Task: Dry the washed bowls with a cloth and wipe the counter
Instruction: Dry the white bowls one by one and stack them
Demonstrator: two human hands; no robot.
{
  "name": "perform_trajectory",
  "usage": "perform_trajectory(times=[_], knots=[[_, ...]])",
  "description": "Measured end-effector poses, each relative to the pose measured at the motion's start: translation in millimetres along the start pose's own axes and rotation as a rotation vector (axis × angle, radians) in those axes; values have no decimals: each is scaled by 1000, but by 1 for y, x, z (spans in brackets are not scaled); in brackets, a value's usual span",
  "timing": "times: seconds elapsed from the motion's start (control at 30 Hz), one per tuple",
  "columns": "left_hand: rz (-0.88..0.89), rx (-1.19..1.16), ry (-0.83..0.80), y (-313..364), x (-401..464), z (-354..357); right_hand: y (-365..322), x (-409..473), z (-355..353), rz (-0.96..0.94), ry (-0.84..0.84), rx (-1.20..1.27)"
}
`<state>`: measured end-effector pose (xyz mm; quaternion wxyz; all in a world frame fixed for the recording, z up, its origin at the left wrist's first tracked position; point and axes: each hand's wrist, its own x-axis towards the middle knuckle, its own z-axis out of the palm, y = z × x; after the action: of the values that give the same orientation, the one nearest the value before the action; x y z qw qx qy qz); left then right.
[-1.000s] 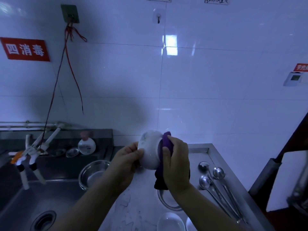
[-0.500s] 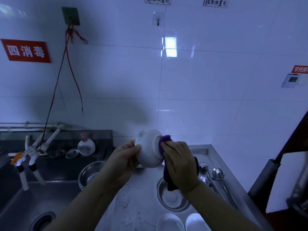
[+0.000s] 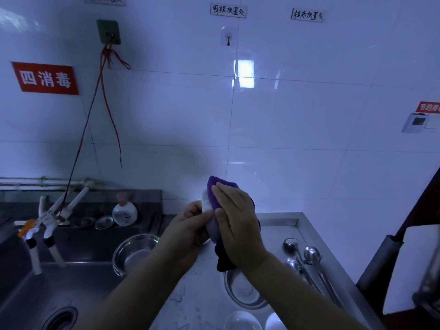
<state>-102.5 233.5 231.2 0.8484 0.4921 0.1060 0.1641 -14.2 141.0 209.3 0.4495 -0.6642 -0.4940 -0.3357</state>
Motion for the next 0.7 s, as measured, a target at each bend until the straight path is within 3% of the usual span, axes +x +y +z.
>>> perform_trajectory(times=[0.27, 0.5, 0.7], knots=[[-57, -414, 19, 3, -7, 8, 23, -32, 10, -266, 80, -230], [-30, -533, 106, -5, -4, 15, 24, -14, 6, 58, 166, 43], [-74, -557, 113, -11, -5, 19, 20, -15, 8, -106, 101, -199]])
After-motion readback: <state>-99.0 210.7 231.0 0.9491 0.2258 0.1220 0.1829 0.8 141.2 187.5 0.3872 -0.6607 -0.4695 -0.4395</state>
